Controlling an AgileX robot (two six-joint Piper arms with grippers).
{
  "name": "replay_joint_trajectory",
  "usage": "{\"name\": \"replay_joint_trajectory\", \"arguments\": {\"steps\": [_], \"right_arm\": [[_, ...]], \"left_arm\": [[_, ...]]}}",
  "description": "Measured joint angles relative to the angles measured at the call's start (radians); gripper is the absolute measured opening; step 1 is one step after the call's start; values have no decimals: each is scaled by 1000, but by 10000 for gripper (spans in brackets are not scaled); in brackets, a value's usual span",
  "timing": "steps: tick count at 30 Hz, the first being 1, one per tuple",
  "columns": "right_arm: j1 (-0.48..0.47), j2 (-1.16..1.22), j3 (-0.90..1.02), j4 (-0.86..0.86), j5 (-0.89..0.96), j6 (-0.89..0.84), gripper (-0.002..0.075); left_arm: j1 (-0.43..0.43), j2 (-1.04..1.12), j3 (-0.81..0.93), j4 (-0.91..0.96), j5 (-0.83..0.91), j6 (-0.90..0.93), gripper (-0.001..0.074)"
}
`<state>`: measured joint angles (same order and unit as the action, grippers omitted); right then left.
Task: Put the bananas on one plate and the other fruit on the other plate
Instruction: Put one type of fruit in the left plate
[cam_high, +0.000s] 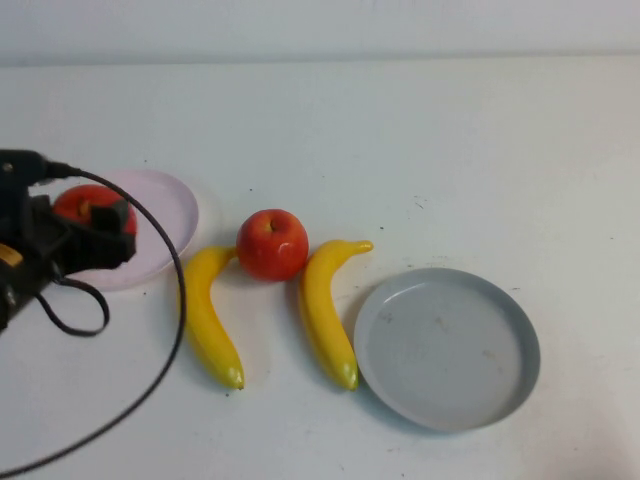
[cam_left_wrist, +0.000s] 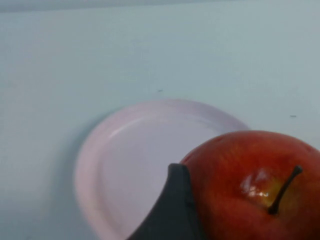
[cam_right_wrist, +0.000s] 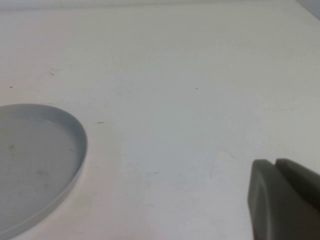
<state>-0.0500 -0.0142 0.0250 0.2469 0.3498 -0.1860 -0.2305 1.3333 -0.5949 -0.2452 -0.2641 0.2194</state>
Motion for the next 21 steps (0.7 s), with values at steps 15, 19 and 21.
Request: {"name": "replay_joint_trajectory", "arguments": {"steps": [15,19,21], "right_arm": [[0,0,0,0,0,0,-18],[0,0,0,0,0,0,-18],[0,0,0,0,0,0,-18]], "left_arm": [[168,363,-296,107,138,-7,568],[168,406,-319,122,138,-7,584],[168,410,-321,124,138,-7,632]]}}
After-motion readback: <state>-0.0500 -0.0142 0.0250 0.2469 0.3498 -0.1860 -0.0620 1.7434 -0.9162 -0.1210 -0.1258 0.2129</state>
